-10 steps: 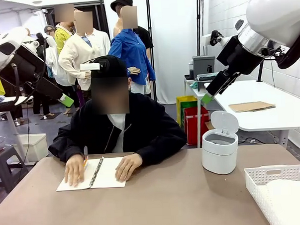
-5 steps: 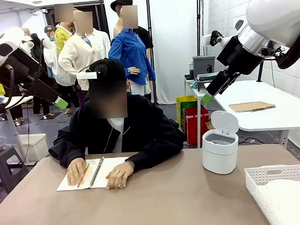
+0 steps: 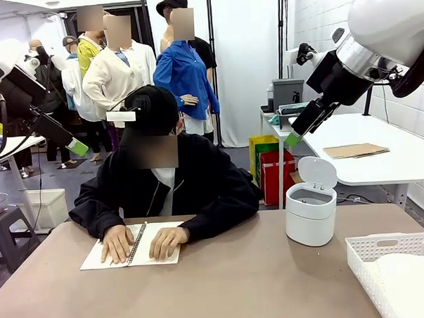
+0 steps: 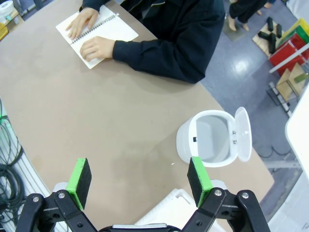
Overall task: Sort the paper based on its condition.
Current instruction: If a person hands you a paper, place it in the Organizing basket , and if it's crumpled, put it in the Trash can.
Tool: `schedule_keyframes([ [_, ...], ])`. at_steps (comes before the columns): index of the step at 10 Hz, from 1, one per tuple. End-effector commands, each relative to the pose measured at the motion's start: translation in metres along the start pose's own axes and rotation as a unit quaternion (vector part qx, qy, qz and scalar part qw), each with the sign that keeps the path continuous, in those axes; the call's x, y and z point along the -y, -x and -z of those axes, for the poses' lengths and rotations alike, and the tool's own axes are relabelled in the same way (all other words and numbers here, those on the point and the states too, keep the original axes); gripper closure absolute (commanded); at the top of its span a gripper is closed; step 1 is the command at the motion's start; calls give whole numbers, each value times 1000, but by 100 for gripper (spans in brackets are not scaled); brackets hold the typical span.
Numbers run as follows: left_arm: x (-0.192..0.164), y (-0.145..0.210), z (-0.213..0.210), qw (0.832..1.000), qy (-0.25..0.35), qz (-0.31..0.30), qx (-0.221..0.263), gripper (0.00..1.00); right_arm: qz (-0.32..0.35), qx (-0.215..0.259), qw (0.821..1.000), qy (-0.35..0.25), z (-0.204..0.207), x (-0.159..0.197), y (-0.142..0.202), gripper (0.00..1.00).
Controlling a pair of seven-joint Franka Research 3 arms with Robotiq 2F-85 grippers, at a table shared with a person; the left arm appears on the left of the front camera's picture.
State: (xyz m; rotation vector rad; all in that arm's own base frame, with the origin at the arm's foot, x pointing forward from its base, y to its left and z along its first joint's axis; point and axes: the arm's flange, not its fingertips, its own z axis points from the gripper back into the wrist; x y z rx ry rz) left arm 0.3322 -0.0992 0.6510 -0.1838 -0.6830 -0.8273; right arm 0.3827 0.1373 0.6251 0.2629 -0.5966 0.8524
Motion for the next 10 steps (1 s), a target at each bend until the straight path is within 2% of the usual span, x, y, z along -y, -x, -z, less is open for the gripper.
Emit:
schedule_keyframes([
  [1, 4, -2, -1, 1000, -5, -8, -1, 0, 10, 0, 1000, -4, 1, -1, 0, 0],
  [5, 4, -2, -1, 1000, -5, -8, -1, 0, 0, 0, 1000, 0, 0, 0, 0, 0],
  [10, 4, -2, -1, 1000, -5, -8, -1, 0, 32, 4, 999, 3, -4, -17, -1, 0],
])
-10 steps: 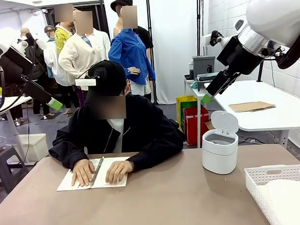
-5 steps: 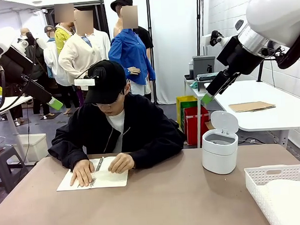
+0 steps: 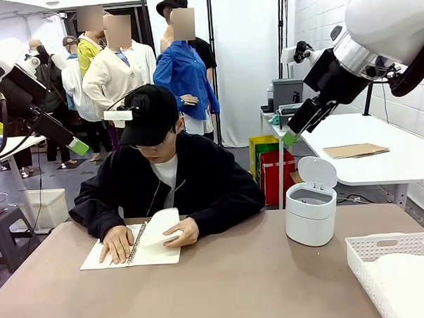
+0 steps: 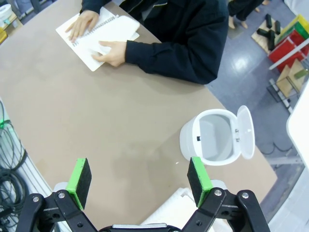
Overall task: Sort the paper based on its condition.
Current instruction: If a person hands you a paper, place it in the Organizing basket , and if it's crumpled, put it in the Trash can.
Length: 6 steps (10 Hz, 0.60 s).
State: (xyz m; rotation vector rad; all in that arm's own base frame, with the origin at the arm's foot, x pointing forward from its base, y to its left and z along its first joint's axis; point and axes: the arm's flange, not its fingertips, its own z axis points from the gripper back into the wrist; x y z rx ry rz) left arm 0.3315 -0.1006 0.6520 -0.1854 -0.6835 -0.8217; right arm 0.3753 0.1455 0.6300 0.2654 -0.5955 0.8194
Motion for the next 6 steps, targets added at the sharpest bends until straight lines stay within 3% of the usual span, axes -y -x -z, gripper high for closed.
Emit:
schedule_keyframes([
  [1, 3, -1, 0, 1000, -4, -6, -2, 0, 15, 1, 1000, 3, -1, -6, 2, 0],
  [6, 3, -1, 0, 1000, -4, -6, -2, 0, 7, 2, 1000, 2, -2, -4, -2, 0],
])
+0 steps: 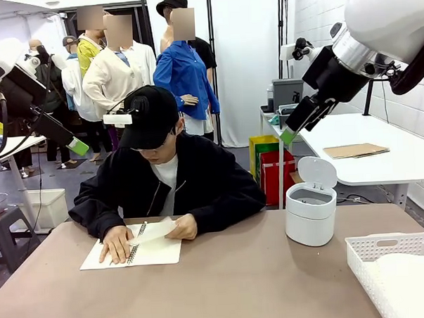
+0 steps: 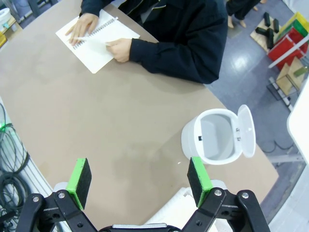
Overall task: Sort the paper based on its condition.
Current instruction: If a person hands you a paper, place it in the Organizing basket , and if it's crumpled, put it in the Trash can.
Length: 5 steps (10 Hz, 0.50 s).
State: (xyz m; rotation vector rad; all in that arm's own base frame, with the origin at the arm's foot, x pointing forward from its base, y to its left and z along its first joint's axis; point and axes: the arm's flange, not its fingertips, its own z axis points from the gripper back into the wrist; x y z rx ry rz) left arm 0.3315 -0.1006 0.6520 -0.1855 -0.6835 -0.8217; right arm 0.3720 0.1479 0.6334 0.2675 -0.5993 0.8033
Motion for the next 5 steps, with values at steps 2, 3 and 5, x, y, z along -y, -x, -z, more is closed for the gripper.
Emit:
schedule_keyframes([
  [2, 3, -1, 0, 1000, -4, -6, -2, 0, 0, 0, 1000, -1, 1, 0, 0, 0],
  [3, 3, -1, 0, 1000, -4, -6, -2, 0, 0, 0, 1000, -1, 1, 0, 0, 0],
  [5, 3, -1, 0, 1000, -4, -6, -2, 0, 0, 0, 1000, -1, 1, 0, 0, 0],
])
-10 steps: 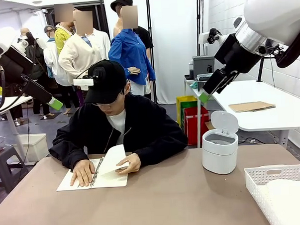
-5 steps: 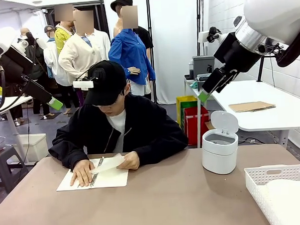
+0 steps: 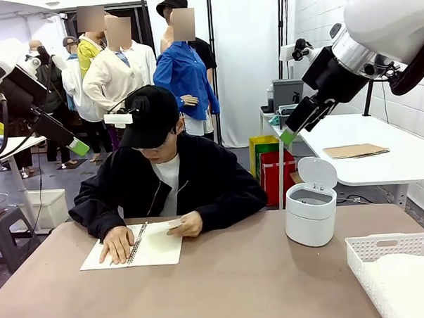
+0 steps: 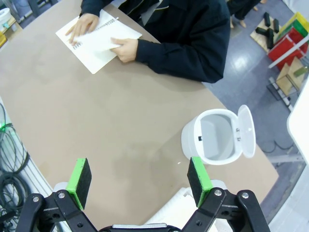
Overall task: Sort the paper based on its condition.
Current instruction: If a person hands you a paper, place it in the Organizing basket , and if it's crumpled, put it in the Trash can.
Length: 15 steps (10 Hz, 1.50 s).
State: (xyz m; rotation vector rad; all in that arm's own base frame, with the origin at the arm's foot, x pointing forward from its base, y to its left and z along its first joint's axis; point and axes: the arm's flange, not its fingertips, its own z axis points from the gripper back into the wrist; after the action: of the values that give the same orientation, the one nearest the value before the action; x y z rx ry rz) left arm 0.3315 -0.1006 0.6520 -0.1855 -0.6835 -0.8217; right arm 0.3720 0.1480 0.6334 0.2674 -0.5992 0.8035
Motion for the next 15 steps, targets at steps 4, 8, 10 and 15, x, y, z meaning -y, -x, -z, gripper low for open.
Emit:
schedule_keyframes([
  [4, 3, -1, 0, 1000, -4, -6, -2, 0, 0, 0, 1000, -1, 0, 0, 0, 0],
  [8, 3, -1, 0, 1000, -4, -6, -2, 0, 0, 0, 1000, -1, 0, 0, 0, 0],
  [10, 3, -1, 0, 1000, -4, -6, -2, 0, 0, 0, 1000, -1, 0, 0, 0, 0],
  [15, 3, -1, 0, 1000, -4, -6, -2, 0, 0, 0, 1000, -1, 0, 0, 0, 0],
])
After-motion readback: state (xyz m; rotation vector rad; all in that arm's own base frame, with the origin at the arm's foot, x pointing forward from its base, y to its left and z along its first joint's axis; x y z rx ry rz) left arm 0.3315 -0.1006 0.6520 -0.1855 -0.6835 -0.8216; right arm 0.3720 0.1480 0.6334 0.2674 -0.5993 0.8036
